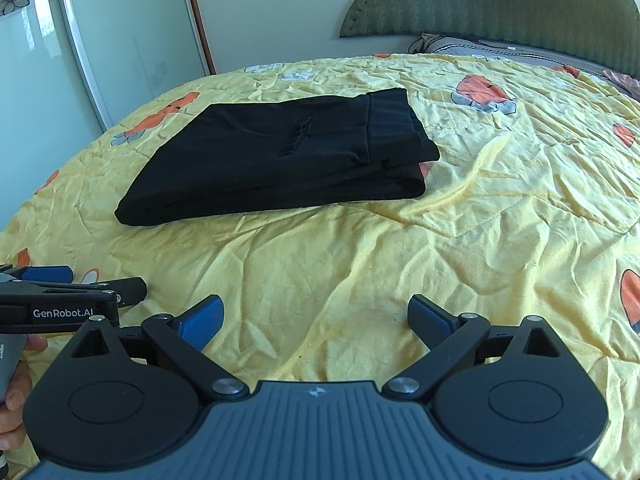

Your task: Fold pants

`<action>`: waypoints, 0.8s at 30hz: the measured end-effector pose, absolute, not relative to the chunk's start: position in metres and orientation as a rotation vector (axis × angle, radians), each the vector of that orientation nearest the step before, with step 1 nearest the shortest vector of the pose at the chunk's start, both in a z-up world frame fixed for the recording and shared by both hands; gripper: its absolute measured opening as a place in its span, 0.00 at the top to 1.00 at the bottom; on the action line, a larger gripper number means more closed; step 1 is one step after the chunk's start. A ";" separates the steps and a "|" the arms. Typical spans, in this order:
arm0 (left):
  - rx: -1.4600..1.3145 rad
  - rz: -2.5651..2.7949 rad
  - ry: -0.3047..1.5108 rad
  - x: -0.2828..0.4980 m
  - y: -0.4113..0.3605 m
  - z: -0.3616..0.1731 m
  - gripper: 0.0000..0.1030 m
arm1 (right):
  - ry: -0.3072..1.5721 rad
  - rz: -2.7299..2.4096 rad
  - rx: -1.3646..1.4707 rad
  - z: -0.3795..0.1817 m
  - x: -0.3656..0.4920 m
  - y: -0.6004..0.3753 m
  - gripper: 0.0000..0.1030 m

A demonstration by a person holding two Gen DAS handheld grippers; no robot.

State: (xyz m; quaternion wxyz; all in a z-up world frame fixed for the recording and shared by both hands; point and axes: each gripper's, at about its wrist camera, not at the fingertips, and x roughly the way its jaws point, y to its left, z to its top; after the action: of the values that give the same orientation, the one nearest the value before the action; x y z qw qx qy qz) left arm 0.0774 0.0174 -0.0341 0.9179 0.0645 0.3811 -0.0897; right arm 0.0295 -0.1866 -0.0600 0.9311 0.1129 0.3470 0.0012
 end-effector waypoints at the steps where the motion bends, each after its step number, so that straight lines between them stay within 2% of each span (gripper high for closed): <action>1: 0.133 -0.185 0.782 0.077 0.017 -0.034 0.00 | 0.712 0.003 0.230 -0.060 0.029 -0.187 0.04; 24: 0.134 -0.188 0.777 0.077 0.018 -0.035 0.00 | 0.704 -0.001 0.233 -0.061 0.030 -0.187 0.04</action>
State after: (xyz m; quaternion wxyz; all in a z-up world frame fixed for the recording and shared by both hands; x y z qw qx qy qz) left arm 0.0772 0.0176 -0.0346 0.9190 0.0651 0.3779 -0.0914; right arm 0.0299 -0.1871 -0.0606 0.9320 0.1137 0.3441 -0.0006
